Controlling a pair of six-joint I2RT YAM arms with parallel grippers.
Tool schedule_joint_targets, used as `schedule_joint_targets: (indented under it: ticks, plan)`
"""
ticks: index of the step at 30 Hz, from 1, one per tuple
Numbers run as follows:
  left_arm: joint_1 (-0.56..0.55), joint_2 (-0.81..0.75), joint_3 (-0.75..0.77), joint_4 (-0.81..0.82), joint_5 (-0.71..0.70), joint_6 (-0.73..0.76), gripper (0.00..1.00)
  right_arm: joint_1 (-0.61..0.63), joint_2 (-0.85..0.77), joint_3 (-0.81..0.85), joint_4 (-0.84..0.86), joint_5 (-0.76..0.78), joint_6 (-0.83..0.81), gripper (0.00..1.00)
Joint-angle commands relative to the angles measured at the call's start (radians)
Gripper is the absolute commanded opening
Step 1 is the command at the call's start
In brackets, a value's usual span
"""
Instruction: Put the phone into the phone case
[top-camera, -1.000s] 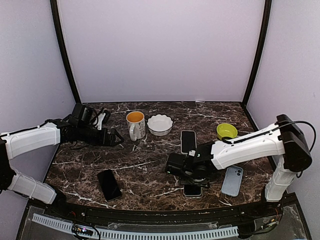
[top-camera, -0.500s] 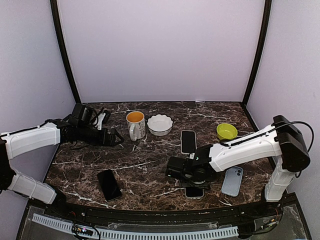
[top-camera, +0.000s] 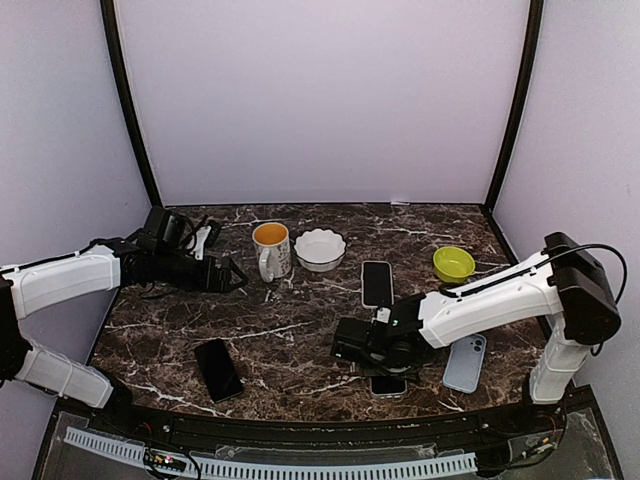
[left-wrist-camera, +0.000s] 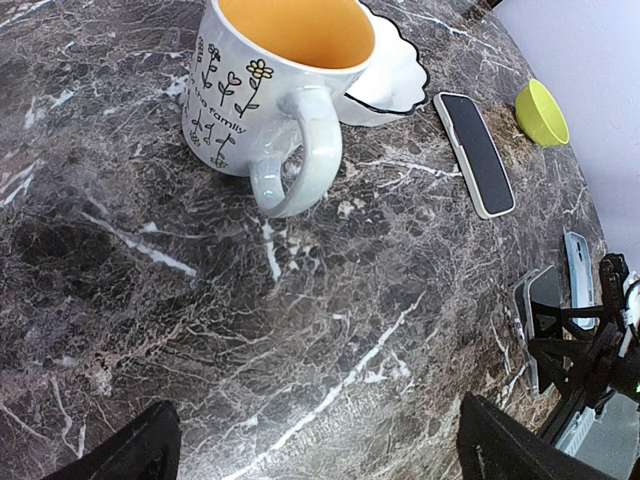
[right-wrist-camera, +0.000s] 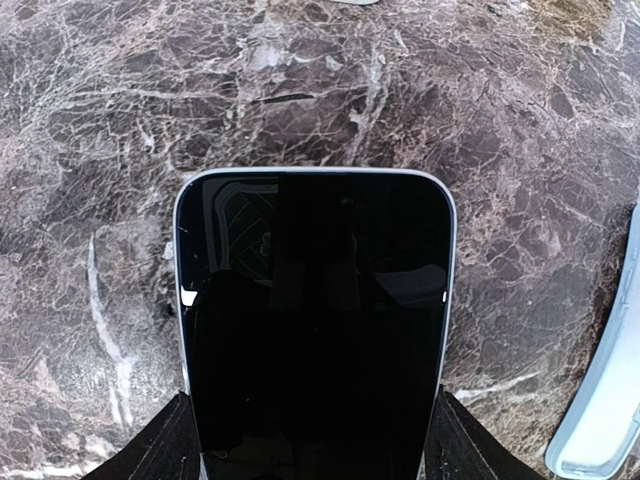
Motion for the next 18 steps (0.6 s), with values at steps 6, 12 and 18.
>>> schedule_joint_targets:
  ticks: [6,12,18]
  plan:
    - [-0.002,-0.018,-0.010,0.008,0.011,0.011,0.99,0.009,-0.024,-0.022,0.042,-0.032,-0.016,0.77]
    - [-0.002,-0.018,-0.009,0.007,0.010,0.011,0.99,0.009,-0.016,0.016,-0.012,-0.023,-0.036,0.90]
    - [-0.002,-0.017,-0.010,0.008,0.011,0.013,0.99,0.010,-0.072,0.030,-0.054,-0.022,-0.058,0.97]
